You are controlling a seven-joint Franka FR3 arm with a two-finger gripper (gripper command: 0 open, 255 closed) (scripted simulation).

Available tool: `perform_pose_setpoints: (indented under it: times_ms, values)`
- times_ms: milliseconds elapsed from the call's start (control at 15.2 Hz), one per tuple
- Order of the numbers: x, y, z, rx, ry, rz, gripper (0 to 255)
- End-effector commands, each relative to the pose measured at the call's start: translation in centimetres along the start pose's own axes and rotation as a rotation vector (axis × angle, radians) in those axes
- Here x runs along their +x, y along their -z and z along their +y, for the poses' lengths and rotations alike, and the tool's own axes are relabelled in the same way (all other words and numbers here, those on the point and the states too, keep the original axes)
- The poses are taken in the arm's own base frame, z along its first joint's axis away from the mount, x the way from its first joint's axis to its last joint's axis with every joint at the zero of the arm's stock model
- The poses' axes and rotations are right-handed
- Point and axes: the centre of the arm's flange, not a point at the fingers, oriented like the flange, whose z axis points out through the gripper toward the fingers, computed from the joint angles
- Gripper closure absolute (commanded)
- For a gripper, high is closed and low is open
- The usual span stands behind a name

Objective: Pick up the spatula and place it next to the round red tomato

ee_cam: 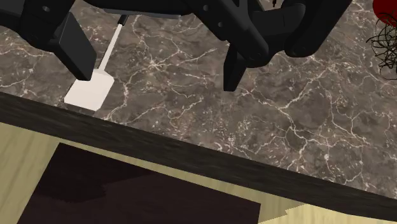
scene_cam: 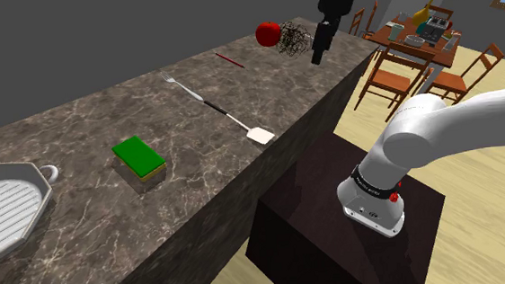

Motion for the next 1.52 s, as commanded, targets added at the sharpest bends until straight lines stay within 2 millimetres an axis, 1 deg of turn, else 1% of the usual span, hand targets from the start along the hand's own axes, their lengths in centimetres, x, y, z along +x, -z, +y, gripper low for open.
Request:
perform_pose_setpoints:
  times_ms: [0, 726, 1452]
  values:
    - [0.0, 0.0, 0.0, 0.000, 0.000, 0.000, 0]
    - [8.5, -8.9, -6.3, 0.033, -0.102, 0.045, 0]
    - [18.0, -17.3, -12.0, 0.066, -0.203, 0.091, 0]
